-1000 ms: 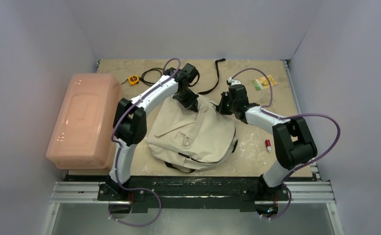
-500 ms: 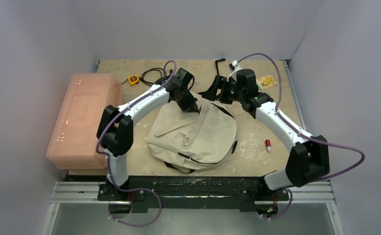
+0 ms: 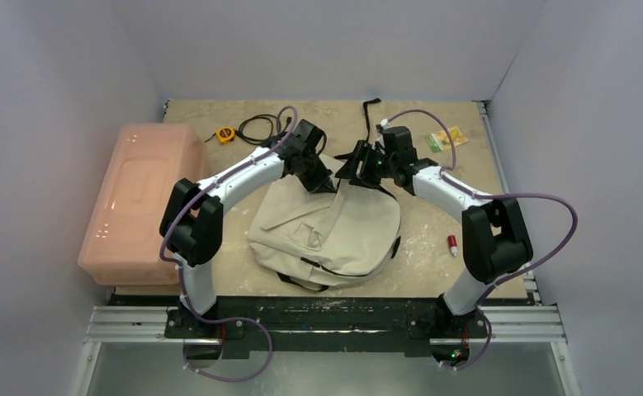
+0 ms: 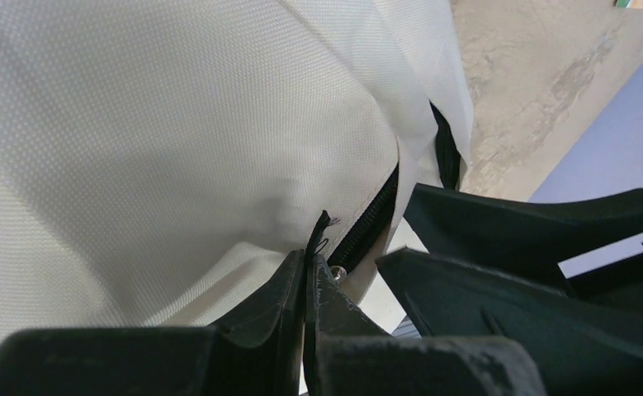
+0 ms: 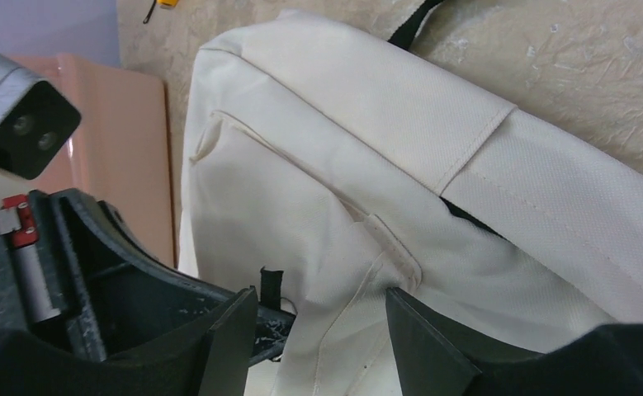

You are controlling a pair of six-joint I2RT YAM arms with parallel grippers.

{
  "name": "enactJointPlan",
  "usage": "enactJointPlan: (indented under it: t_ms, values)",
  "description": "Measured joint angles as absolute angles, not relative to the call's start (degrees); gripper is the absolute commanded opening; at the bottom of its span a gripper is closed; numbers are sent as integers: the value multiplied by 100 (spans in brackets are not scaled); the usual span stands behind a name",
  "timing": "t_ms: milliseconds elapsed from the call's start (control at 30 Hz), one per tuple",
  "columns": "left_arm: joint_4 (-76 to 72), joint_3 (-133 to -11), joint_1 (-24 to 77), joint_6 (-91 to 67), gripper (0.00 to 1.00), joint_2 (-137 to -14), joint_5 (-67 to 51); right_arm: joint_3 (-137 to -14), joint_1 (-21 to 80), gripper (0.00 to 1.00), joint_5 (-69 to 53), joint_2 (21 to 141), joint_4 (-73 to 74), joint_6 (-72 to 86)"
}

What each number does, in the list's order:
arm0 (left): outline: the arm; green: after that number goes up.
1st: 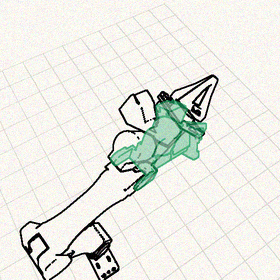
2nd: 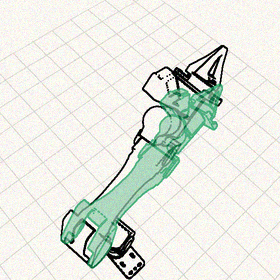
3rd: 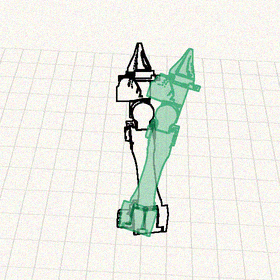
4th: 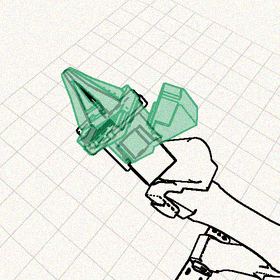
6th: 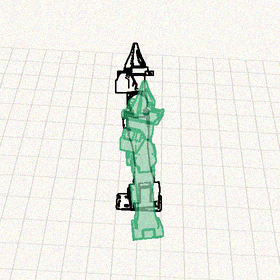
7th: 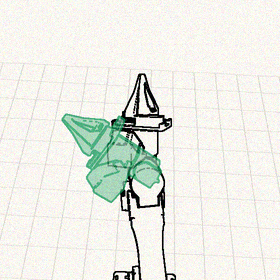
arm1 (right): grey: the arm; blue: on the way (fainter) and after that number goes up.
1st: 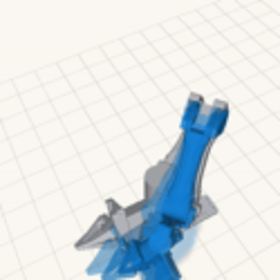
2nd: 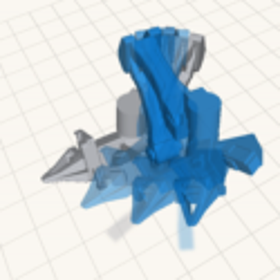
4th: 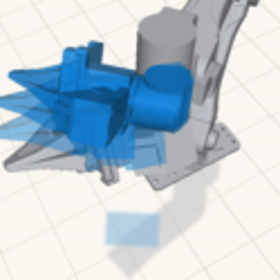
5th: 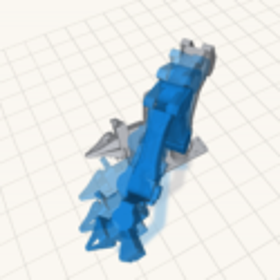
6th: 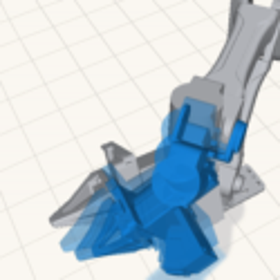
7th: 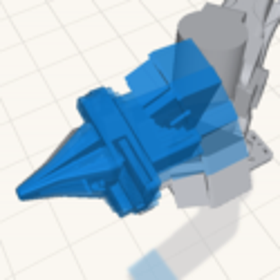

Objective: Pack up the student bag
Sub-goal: Unzip the student bag at the center of the board.

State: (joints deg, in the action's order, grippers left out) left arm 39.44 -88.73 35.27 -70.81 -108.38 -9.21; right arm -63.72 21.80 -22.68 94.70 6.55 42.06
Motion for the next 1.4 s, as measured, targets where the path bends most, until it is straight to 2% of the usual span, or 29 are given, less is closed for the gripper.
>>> enactJointPlan:
  t_ms: [267,367,400,767,1000,1133,1167,1200,1233,1267,1333,1400]
  values:
    - [3881,-8844,3599,-6803,0,-10818,-814,-6372,2265,30,-2176,9743,591,4257]
    - [3881,-8838,3658,-6692,0,-10818,-729,-6361,2322,2,-2150,9802,541,4263]
    - [3887,-8838,3675,-6661,0,-10818,-718,-6337,2338,0,-2126,9804,515,4303]
    - [4622,-8593,4353,-6302,0,-10138,47,-6123,2399,0,-1900,9800,113,4416]
    - [4755,-6921,4740,-6298,0,-8713,355,-6060,2408,0,-1903,9810,-272,4412]
    - [4434,-6416,4805,-6344,0,-8315,454,-6062,2449,0,-1931,9810,-301,4309]
    - [4370,-6340,4812,-6344,0,-8261,458,-6060,2451,13,-1955,9808,-311,4283]
    - [4309,-6276,4816,-6342,0,-8219,458,-6062,2467,32,-1992,9808,-311,4202]
    - [4270,-6233,4816,-6337,0,-8202,451,-6071,2477,47,-2003,9808,-276,4084]
    - [4237,-6208,4816,-6313,12,-8195,440,-6108,2508,59,-1951,9808,-165,3940]
    - [4145,-6171,4816,-6182,37,-8193,368,-6287,2641,74,-1671,9793,279,3573]
    - [4034,-6058,4816,-6025,48,-8125,287,-6425,2818,79,-1243,9701,703,3253]
